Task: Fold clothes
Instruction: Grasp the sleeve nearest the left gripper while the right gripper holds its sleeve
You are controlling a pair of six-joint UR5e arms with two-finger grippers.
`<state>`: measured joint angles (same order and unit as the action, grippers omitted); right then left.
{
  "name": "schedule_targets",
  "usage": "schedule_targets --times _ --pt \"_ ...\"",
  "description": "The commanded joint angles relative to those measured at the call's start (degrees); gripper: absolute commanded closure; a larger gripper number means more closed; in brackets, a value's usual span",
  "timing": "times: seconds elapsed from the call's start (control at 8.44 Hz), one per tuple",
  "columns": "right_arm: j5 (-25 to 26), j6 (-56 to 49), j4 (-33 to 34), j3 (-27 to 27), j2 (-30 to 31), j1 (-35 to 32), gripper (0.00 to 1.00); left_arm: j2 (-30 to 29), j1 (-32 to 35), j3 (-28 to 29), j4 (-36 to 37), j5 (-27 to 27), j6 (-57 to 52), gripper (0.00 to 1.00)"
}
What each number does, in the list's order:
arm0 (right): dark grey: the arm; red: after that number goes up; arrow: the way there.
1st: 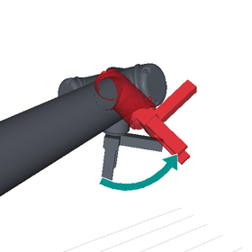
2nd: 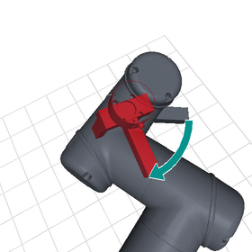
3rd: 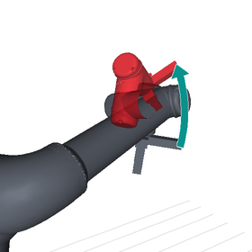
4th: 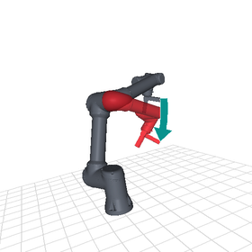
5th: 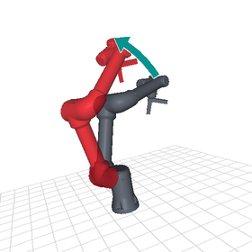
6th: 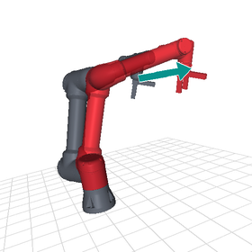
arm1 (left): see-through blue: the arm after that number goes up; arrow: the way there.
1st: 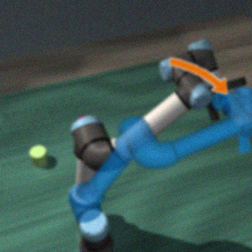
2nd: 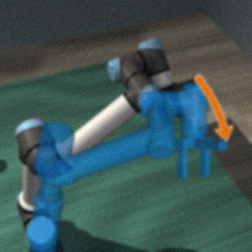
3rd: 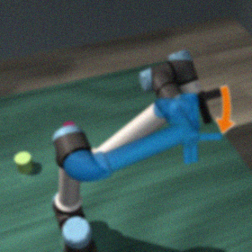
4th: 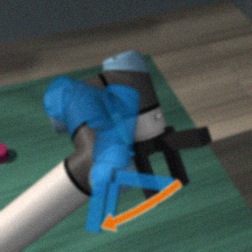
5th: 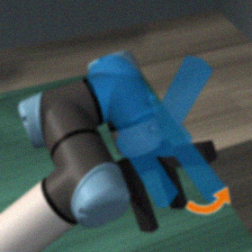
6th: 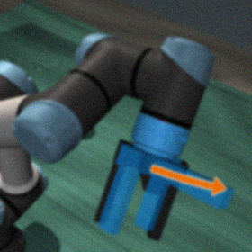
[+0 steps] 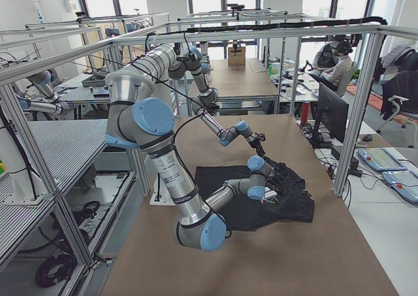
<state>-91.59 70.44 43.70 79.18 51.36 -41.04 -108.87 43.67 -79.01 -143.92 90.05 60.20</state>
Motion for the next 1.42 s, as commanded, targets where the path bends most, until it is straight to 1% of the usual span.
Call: schedule_targets --times 0.0,0.12,0.24,0.36,0.59,0.71,1.07,1.18,1.3 --pt "0.01 0.05 -0.01 0.01 0.14 0.0 0.06 -1.26 -0.08 1.66 0.04 -0.05 -1.56 0.08" --pt "0.01 0.05 -0.01 0.01 0.23 0.0 0.06 -1.34 -0.08 1.66 0.04 -0.05 -2.62 0.39" --pt "0.01 0.05 -0.19 0.01 0.49 0.0 0.06 -1.35 0.01 1.58 -0.05 0.04 -2.63 0.67" --pt "0.01 0.05 -0.19 0.09 0.49 0.0 0.06 -1.26 0.1 1.32 -0.05 0.04 -2.63 1.0" --pt "0.01 -0.04 -0.36 0.1 0.93 0.0 0.06 -1.35 0.62 -0.26 0.48 0.48 -2.45 1.0" --pt "0.01 0.05 -0.37 0.1 1.02 0.0 0.06 -1.35 0.8 -1.92 3.0 0.57 -2.45 1.0" --pt "0.01 -0.04 -0.45 0.1 1.02 0.0 0.06 -2.13 0.8 -16.66 23.27 0.57 -1.14 1.0" --pt "0.01 -0.04 -0.45 0.1 1.02 0.0 0.06 -3.53 0.63 -20.01 29.08 0.65 0.6 1.0" --pt "0.01 -0.04 -0.45 0.18 1.37 0.0 0.06 -6.76 0.28 -20.39 33.14 0.57 2.88 1.0"
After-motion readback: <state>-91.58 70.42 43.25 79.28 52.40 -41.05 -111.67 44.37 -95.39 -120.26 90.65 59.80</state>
